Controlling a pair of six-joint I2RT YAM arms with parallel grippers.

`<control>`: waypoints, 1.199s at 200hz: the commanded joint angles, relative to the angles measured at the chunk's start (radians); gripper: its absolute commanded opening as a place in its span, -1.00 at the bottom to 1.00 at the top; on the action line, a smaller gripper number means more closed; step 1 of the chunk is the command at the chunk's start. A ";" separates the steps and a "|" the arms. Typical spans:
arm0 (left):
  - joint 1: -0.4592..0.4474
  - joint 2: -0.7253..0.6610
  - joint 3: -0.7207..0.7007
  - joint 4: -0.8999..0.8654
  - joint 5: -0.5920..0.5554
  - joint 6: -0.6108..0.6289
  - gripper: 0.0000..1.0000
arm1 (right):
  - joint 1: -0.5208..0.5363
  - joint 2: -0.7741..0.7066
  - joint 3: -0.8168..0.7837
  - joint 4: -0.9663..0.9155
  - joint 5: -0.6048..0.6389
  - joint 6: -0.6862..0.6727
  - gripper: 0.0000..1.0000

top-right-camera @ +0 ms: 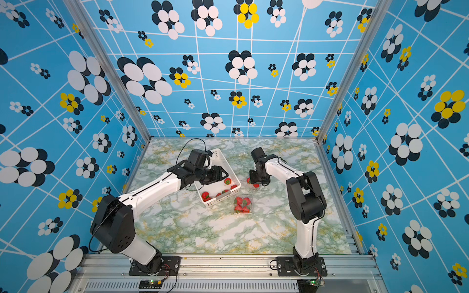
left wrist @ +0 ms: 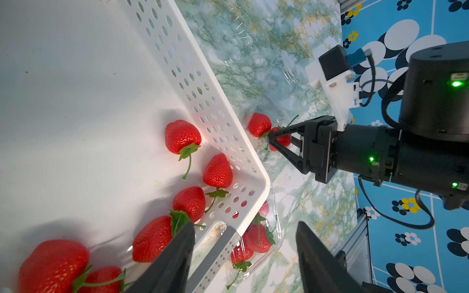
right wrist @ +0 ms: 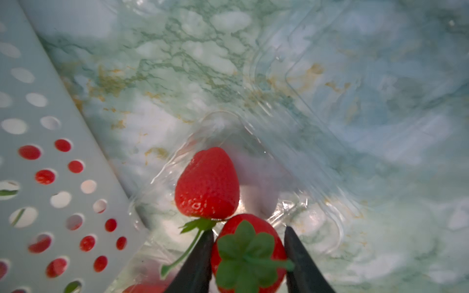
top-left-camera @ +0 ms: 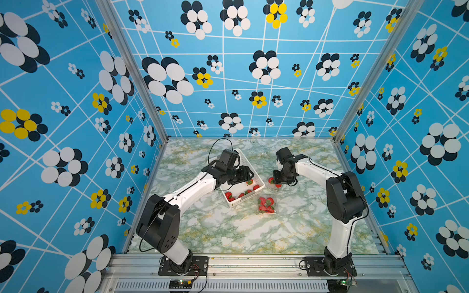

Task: Pack strawberries into containers
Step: Place the strawberry in the packing box.

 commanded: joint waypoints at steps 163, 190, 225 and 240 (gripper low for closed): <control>0.015 -0.041 -0.036 -0.028 -0.018 0.016 0.30 | 0.029 -0.129 0.084 -0.057 -0.001 -0.043 0.27; 0.036 -0.068 -0.069 -0.027 -0.031 0.007 0.30 | 0.098 -0.111 0.228 -0.124 -0.040 -0.056 0.18; 0.092 -0.139 -0.154 0.005 -0.039 -0.024 0.30 | 0.194 -0.002 0.401 -0.196 -0.065 -0.078 0.16; 0.112 -0.161 -0.178 0.004 -0.037 -0.022 0.31 | 0.211 0.059 0.455 -0.208 -0.082 -0.081 0.14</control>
